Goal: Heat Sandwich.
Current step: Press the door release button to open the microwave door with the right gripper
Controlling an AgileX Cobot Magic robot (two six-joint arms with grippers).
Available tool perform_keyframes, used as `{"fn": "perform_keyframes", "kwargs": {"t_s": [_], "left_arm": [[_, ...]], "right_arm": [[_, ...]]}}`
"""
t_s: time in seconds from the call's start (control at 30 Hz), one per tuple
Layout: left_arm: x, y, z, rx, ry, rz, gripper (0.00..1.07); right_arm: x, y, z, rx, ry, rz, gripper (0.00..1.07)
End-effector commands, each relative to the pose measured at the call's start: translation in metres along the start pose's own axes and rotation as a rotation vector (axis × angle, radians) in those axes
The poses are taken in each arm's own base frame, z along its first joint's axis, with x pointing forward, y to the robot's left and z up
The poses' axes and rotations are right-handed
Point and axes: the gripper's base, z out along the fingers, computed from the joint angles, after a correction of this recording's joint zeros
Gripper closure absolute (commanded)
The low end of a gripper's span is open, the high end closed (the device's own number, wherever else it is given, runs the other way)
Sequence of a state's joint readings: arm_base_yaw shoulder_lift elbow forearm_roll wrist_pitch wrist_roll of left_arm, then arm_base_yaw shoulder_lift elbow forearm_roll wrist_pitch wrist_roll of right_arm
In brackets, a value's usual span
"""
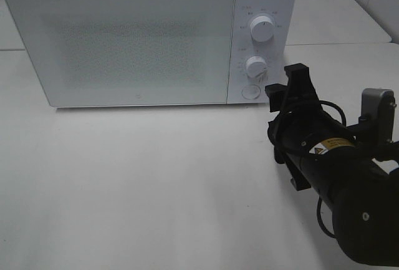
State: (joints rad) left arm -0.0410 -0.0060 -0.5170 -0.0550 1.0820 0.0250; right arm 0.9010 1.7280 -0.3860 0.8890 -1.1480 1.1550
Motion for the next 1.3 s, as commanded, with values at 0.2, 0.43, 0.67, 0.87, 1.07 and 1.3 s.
{"fn": "perform_keyframes", "kwargs": {"t_s": [0.2, 0.43, 0.67, 0.87, 1.07, 1.3], "left_arm": [[0.0, -0.001, -0.001, 0.004, -0.022, -0.003, 0.1], [0.0, -0.001, -0.001, 0.004, -0.022, -0.003, 0.1], [0.0, -0.001, -0.001, 0.004, -0.022, -0.003, 0.1], [0.0, -0.001, 0.0, 0.004, -0.014, -0.003, 0.1], [0.0, -0.001, 0.0, 0.004, -0.014, -0.003, 0.1], [0.0, -0.001, 0.0, 0.004, -0.014, -0.003, 0.1]], "right_arm": [[0.002, 0.002, 0.001, -0.008, 0.009, 0.12, 0.93], [0.004, -0.003, 0.001, 0.041, 0.025, 0.155, 1.07], [0.004, -0.007, 0.002, 0.086, 0.031, 0.168, 1.07], [0.004, -0.008, 0.003, 0.111, 0.008, 0.192, 1.07], [0.005, -0.005, 0.012, 0.122, -0.025, 0.174, 1.07], [0.007, -0.004, 0.032, 0.141, -0.004, 0.215, 1.07]]}}
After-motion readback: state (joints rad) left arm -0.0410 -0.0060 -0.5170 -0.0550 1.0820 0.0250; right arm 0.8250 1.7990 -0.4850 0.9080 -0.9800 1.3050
